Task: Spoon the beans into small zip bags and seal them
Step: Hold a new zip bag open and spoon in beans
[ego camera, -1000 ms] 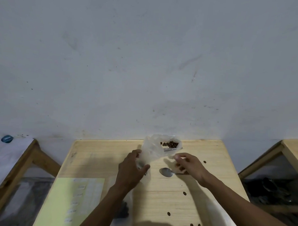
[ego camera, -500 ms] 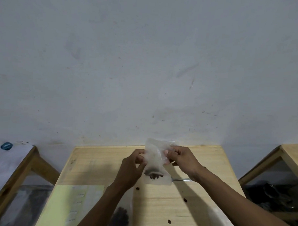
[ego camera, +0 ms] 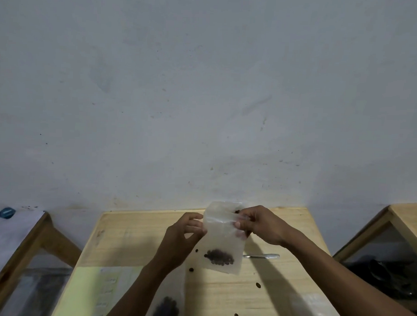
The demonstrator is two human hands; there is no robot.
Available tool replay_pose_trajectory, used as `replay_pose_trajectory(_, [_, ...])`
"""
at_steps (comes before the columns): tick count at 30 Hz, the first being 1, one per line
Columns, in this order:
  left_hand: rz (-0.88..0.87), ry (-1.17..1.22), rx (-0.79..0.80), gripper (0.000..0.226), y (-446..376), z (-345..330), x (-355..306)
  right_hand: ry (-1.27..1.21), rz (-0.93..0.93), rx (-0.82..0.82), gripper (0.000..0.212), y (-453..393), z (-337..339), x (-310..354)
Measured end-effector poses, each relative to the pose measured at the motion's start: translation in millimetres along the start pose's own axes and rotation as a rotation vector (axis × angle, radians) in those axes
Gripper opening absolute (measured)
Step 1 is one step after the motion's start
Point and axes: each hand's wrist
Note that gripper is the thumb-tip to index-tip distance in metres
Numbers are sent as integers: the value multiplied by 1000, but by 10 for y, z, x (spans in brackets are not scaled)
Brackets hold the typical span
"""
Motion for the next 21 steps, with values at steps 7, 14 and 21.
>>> replay_pose_trajectory(7, [74, 79, -3, 5, -115, 23, -190, 150, 35, 16, 12, 2, -39, 160])
replay_pose_trajectory(14, [-17, -30, -5, 7, -135, -75, -262, 341, 143, -80, 13, -38, -219, 287])
replay_pose_trajectory(21, [-123, -185, -95, 6, -101, -96, -276, 377, 181, -152, 9, -44, -312, 390])
Point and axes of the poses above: each hand's wrist, its own y-axis away from the middle knuckle, its own z-axis out of the back of the hand, x = y × z, and after that the axes turned 4 degrees about x, right-handed
